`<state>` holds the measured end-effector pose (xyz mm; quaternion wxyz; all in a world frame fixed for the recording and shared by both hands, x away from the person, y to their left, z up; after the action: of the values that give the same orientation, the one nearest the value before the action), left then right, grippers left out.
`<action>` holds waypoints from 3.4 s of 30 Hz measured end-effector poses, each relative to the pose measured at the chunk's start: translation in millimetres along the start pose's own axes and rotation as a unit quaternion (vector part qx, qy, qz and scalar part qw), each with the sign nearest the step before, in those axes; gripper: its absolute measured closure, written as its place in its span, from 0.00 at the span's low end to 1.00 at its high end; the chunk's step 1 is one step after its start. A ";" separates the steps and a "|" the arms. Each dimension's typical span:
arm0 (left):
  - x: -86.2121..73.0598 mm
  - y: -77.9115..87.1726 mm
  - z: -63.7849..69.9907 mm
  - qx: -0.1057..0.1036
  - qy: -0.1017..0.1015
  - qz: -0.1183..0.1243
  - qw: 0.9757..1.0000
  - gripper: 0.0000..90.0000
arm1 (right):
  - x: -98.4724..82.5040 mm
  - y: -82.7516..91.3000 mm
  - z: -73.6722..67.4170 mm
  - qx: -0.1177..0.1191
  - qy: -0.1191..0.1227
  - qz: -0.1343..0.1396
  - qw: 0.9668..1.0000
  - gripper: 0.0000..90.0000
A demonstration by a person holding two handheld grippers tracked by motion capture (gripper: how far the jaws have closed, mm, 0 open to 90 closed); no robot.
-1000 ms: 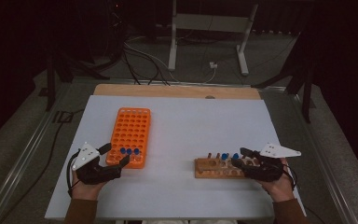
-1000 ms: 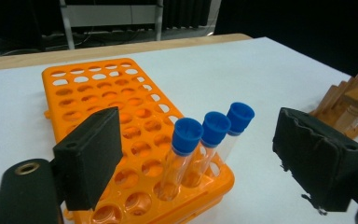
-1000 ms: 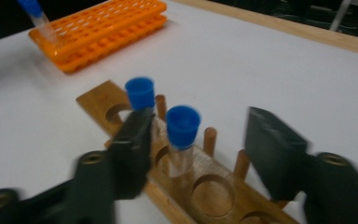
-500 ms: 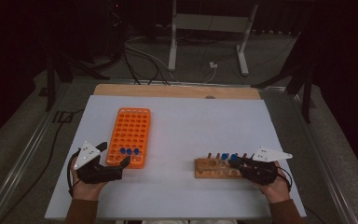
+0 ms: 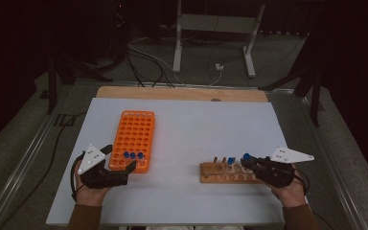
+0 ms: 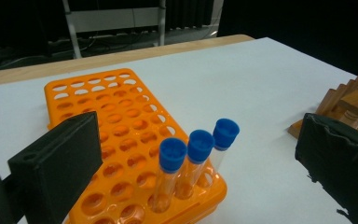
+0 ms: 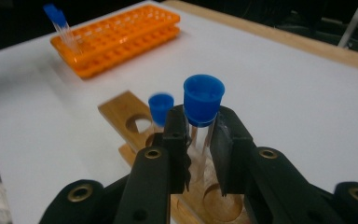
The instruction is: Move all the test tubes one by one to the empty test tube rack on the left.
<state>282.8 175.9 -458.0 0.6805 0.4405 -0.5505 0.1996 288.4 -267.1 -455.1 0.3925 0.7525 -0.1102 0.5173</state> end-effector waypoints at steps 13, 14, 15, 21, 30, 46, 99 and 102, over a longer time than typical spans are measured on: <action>13.5 -2.7 4.8 -0.006 -0.008 0.008 1.000 0.02 | 29.5 23.3 3.2 0.011 -0.007 0.040 0.999 0.85; 14.5 -3.2 5.1 -0.006 -0.010 0.008 1.000 0.02 | 31.4 23.9 3.7 0.009 -0.006 0.042 0.999 0.85; 15.3 -3.9 5.4 -0.006 -0.010 0.008 1.000 0.02 | 33.1 24.4 4.3 0.008 -0.007 0.043 0.999 0.85; 18.8 -7.6 7.1 -0.009 -0.012 0.006 1.000 0.02 | 41.5 22.3 9.6 0.000 -0.012 0.050 0.999 0.85; 23.0 -12.1 9.7 -0.012 -0.015 0.006 1.000 0.02 | 46.9 14.2 10.8 -0.007 -0.019 0.052 0.998 0.85; 30.7 -21.5 16.5 -0.017 -0.021 0.002 1.000 0.02 | 51.0 5.7 12.9 -0.020 -0.033 0.046 0.998 0.85; 57.2 -81.1 84.9 -0.092 -0.058 -0.009 0.994 0.02 | 76.5 -39.9 -29.6 0.021 0.000 0.025 0.999 0.85; 58.0 -83.7 88.0 -0.094 -0.058 -0.010 0.994 0.02 | 78.7 -42.9 -34.0 0.025 0.003 0.023 0.999 0.85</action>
<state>313.9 46.9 -435.6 0.6876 0.3904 -0.6015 0.1141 324.1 -195.7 -402.2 0.3613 0.7581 -0.1137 0.5309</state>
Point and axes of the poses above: each handheld gripper's, and its own axes: y roughly backward along the jaws, x roughly out of its top, z roughly to its right, the point moved 5 cm from there along -y, roughly forward along the jaws, and after that the axes turned 5 degrees about -y, right-handed, at the moved point
